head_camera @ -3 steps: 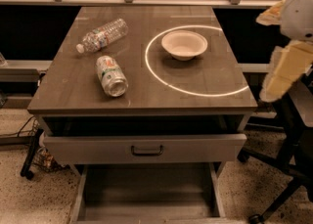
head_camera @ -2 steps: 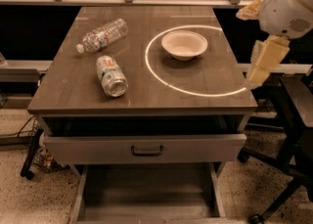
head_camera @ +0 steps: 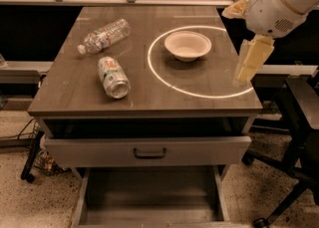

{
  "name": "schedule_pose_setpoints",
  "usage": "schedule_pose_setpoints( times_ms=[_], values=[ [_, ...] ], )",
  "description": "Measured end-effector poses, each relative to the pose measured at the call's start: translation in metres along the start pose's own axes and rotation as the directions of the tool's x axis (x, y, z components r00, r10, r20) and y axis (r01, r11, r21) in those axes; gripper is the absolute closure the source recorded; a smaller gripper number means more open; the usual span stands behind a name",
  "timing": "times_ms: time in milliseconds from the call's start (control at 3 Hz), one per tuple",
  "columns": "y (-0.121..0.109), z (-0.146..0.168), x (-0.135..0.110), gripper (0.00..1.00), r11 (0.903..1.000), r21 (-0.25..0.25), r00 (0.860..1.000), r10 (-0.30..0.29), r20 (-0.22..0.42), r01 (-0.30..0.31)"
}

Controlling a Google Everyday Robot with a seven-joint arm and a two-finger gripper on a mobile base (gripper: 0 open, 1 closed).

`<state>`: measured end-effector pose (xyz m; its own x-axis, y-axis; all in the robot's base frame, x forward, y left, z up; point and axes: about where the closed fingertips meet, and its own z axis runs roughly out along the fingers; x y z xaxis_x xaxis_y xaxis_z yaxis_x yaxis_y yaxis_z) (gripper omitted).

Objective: Place water bottle into middle drawer

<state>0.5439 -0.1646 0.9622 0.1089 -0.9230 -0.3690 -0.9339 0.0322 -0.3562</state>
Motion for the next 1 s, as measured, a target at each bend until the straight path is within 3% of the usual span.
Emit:
schedule_pose_setpoints(
  times_ms=[333, 667, 1000],
  values=[
    [-0.001, 0.0, -0.001, 0.0, 1.0, 0.001, 1.0, -0.001, 0.015, 0.001],
    [-0.022, 0.025, -0.023, 0.0, 0.9999, 0.014, 0.996, -0.004, 0.093, 0.002],
    [-0.058, 0.067, -0.06, 0.0, 0.9994, 0.023, 0.984, -0.028, 0.178, 0.025]
  ],
)
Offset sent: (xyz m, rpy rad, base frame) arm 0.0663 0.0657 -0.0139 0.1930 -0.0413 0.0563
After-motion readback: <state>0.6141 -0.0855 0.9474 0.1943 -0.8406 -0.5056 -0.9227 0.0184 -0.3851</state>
